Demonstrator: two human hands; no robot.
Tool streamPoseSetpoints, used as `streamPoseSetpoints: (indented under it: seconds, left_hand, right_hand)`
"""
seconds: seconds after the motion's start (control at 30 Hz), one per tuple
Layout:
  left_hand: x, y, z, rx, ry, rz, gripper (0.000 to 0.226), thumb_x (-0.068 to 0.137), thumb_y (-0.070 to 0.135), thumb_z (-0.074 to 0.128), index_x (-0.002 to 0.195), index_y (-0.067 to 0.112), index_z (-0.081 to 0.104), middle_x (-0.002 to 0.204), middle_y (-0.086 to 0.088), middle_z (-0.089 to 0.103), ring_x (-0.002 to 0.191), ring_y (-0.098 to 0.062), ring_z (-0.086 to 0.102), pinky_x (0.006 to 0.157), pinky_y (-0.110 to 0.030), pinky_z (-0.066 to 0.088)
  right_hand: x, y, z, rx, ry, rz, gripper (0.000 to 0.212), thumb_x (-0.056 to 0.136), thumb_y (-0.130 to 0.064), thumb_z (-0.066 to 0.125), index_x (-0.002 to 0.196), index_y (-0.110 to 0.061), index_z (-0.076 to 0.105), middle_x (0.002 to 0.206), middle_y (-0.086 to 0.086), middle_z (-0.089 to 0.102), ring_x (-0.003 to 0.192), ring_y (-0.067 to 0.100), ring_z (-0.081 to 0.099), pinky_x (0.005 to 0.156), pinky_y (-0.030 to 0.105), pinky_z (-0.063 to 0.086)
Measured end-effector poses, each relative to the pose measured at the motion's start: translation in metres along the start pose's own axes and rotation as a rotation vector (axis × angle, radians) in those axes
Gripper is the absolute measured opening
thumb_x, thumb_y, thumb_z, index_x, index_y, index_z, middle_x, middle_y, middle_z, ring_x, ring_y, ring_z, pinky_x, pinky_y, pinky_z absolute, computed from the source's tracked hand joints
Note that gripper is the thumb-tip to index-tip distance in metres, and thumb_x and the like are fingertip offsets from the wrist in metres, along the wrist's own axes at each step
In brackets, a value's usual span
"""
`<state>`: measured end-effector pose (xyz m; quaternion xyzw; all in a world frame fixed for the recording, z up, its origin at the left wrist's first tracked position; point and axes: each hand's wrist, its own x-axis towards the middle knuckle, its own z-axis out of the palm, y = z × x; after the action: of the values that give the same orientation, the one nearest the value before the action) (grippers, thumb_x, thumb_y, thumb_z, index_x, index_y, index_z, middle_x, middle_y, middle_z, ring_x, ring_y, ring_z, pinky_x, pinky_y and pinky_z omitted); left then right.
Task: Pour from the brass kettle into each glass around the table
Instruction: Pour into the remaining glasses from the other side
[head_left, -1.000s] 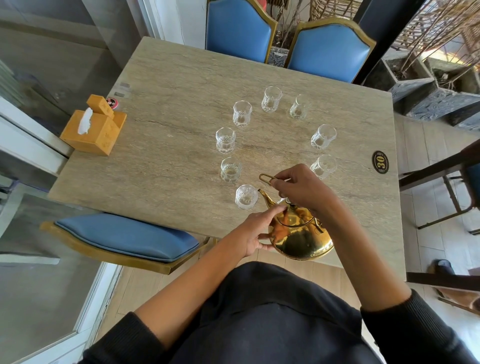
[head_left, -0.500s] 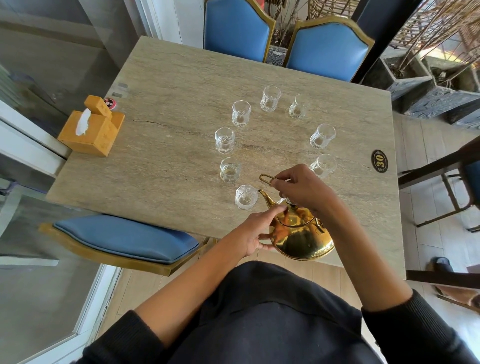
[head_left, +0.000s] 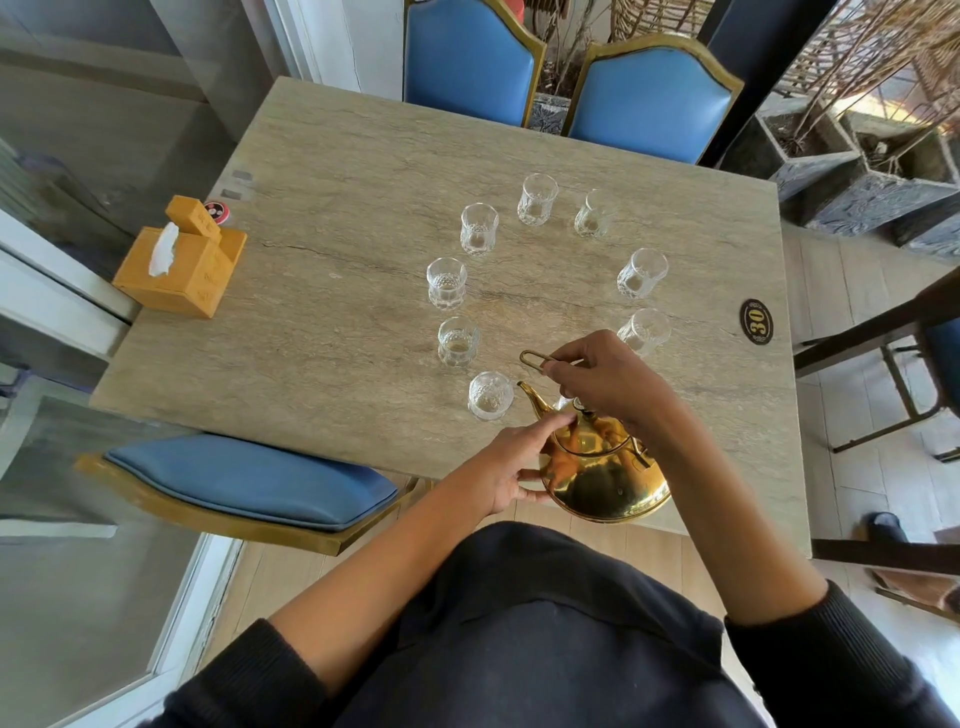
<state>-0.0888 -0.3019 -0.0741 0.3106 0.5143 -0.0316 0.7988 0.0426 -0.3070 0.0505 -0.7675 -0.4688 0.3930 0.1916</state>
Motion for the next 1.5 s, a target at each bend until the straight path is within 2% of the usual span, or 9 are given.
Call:
streamPoseSetpoints:
  seconds: [0.37,0.53,0.77,0.83,0.97,1.1,1.23,1.37,1.5]
  left_hand:
    - [-0.004,-0.001,-0.002,-0.011,0.01,-0.001,0.067,0.09,0.062,0.076,0.137,0.016,0.063,0.126,-0.006,0.069,0.116,-0.03,0.066,0.107,-0.057,0.056]
    - [-0.004,-0.002,-0.005,-0.02,0.017,0.001,0.068,0.09,0.062,0.076,0.138,0.016,0.063,0.129,-0.007,0.069,0.122,-0.032,0.065,0.107,-0.057,0.056]
    - [-0.006,-0.002,-0.011,-0.021,0.01,-0.002,0.065,0.091,0.06,0.077,0.138,0.016,0.063,0.127,-0.004,0.068,0.119,-0.03,0.065,0.107,-0.056,0.057]
    - [-0.007,0.0,-0.013,-0.017,-0.002,-0.007,0.064,0.091,0.058,0.078,0.138,0.017,0.063,0.128,-0.005,0.068,0.116,-0.029,0.065,0.105,-0.055,0.057]
    - [-0.008,0.005,-0.02,0.023,-0.014,-0.004,0.065,0.09,0.056,0.081,0.138,0.017,0.061,0.127,-0.007,0.067,0.116,-0.029,0.064,0.1,-0.051,0.06]
    - [-0.005,0.015,-0.027,0.133,0.001,0.019,0.085,0.075,0.066,0.086,0.14,0.019,0.058,0.132,-0.01,0.069,0.12,-0.032,0.066,0.102,-0.056,0.06]
    - [-0.007,0.032,-0.034,0.225,0.007,0.044,0.06,0.09,0.056,0.081,0.129,0.018,0.058,0.124,-0.009,0.07,0.118,-0.03,0.066,0.105,-0.057,0.058]
    - [-0.011,0.053,-0.038,0.274,-0.013,0.07,0.066,0.088,0.057,0.083,0.133,0.015,0.059,0.125,-0.009,0.074,0.118,-0.03,0.068,0.104,-0.055,0.059]
    - [-0.009,0.076,-0.044,0.311,-0.023,0.127,0.06,0.089,0.055,0.082,0.13,0.016,0.062,0.115,-0.005,0.077,0.111,-0.024,0.07,0.093,-0.046,0.06]
  right_hand:
    - [0.004,-0.001,0.003,-0.023,-0.012,-0.004,0.026,0.098,-0.02,0.059,0.11,-0.004,0.076,0.067,-0.002,0.064,0.04,-0.008,0.054,0.04,0.006,0.034]
    - [0.004,-0.005,0.005,-0.043,-0.02,-0.008,0.026,0.098,-0.02,0.058,0.109,-0.005,0.077,0.067,-0.002,0.064,0.049,0.001,0.054,0.047,0.014,0.037]
    - [0.004,-0.003,0.007,-0.029,-0.035,-0.014,0.027,0.098,-0.023,0.059,0.11,-0.007,0.077,0.072,-0.003,0.067,0.06,0.002,0.061,0.057,0.022,0.047]
    - [0.004,-0.001,0.007,-0.007,-0.047,-0.002,0.026,0.098,-0.023,0.059,0.11,-0.007,0.076,0.072,-0.003,0.067,0.053,-0.002,0.061,0.051,0.017,0.046]
    - [0.001,0.001,0.007,0.067,-0.072,0.043,0.025,0.099,-0.022,0.058,0.11,-0.007,0.074,0.065,-0.004,0.06,0.035,-0.006,0.049,0.038,0.009,0.033]
    - [-0.001,0.0,0.005,0.124,-0.063,0.095,0.026,0.1,-0.025,0.055,0.108,-0.009,0.074,0.064,-0.003,0.058,0.038,0.0,0.045,0.043,0.019,0.038]
    - [-0.001,-0.003,0.003,0.205,-0.051,0.129,0.025,0.1,-0.023,0.054,0.104,-0.01,0.075,0.062,-0.002,0.057,0.039,0.006,0.042,0.042,0.024,0.036]
    - [-0.001,-0.011,-0.008,0.266,-0.015,0.117,0.026,0.101,-0.026,0.053,0.105,-0.009,0.073,0.066,-0.001,0.056,0.044,0.009,0.042,0.043,0.025,0.035]
    - [0.005,-0.02,-0.018,0.33,0.033,0.1,0.027,0.103,-0.027,0.052,0.106,-0.009,0.071,0.069,0.0,0.057,0.047,0.009,0.043,0.043,0.024,0.034]
